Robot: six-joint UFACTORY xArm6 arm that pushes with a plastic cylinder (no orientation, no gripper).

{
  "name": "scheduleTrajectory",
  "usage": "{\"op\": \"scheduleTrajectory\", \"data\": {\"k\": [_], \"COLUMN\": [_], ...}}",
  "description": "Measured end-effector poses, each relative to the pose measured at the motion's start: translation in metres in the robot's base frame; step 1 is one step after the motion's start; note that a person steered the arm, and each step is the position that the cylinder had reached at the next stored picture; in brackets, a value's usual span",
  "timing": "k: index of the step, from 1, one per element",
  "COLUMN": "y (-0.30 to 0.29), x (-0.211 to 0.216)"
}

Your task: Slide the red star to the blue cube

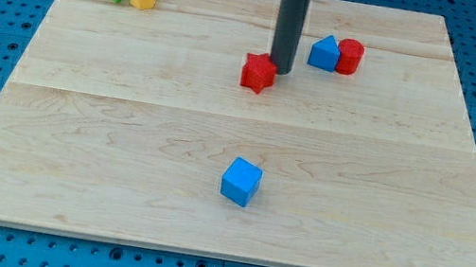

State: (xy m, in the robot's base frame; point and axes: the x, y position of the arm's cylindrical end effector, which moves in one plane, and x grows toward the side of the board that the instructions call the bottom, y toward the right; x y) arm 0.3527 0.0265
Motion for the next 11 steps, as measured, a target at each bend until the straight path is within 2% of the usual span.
{"op": "scheduleTrajectory", "data": {"k": [1,2,3,5,7,8,11], "y": [-0.036,-0.076,-0.101,-0.062,-0.051,-0.03,-0.031], "x": [0.003,-0.025,-0.01,0.029,0.009,0.016,0.084]}}
